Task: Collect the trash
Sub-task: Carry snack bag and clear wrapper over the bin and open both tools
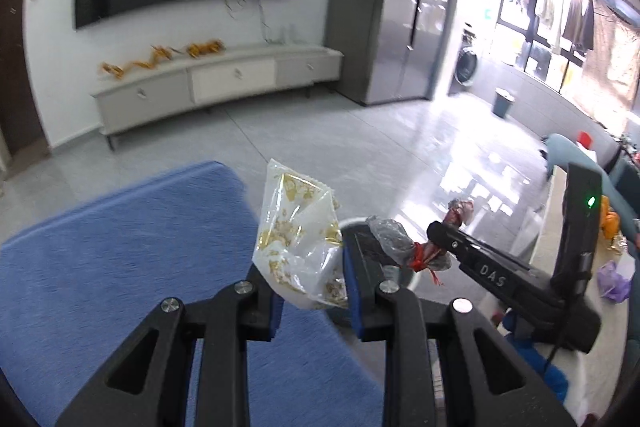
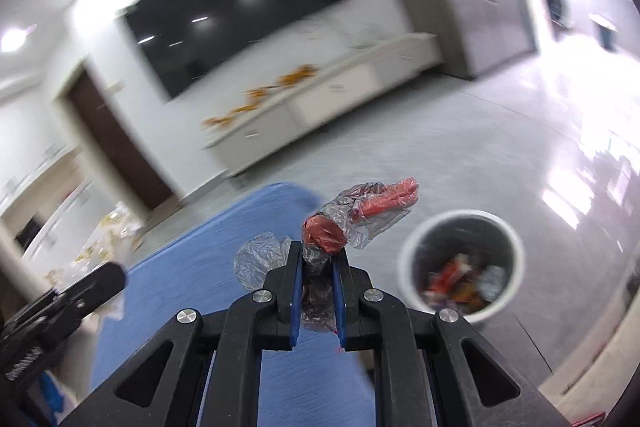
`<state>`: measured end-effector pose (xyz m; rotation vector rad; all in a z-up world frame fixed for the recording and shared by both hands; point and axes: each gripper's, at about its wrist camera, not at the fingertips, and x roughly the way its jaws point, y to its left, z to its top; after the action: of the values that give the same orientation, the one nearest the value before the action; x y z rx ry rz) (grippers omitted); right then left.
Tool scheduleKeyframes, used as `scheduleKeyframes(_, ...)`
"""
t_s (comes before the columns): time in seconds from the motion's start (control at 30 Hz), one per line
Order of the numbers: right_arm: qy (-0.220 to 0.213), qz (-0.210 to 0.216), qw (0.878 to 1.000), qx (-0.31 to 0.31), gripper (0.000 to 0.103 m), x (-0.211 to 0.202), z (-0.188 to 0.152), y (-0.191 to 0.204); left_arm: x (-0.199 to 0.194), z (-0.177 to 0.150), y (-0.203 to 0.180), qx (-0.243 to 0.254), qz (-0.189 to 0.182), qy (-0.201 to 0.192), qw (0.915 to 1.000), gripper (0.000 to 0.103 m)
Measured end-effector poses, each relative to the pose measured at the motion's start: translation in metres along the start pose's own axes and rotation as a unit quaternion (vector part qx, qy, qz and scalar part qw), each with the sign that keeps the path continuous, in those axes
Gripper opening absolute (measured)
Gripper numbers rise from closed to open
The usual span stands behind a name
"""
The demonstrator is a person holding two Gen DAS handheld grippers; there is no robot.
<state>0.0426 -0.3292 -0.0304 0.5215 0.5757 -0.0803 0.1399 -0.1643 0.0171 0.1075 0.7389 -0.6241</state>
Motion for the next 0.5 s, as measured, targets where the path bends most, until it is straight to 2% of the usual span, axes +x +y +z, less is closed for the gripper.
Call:
scheduleKeyframes(0.07,0.005,-0.055,0.998,0.029,0.013,0.020,0.008,-0.034,0.048,0.018,-0.008,-0.008,-0.034,0.043,0.9985,0.025)
scheduleKeyframes(0.17,0.030,-0.098,0.992,0.080,0.013,0.057,0.013,-0.081,0.111,0.036,-0.021,-0.021,-0.066,0.092,0.9933,0.025)
scheduleKeyframes(0.2,0.035,-0.107,0.990,0.086,0.013,0.065,0.014,-0.089,0.140,0.041,-0.027,-0.024,-0.075,0.114,0.9903,0.025)
scheduleKeyframes(0.37,0.069,-0.147,0.978,0.129,0.013,0.127,0.021,-0.140,0.235,0.047,-0.044,-0.032,-0.095,0.173,0.9798,0.027)
scheduleKeyframes(0.5,0.094,-0.158,0.972,0.146,0.015,0.166,0.017,-0.168,0.286,0.044,-0.049,-0.038,-0.095,0.199,0.9746,0.030)
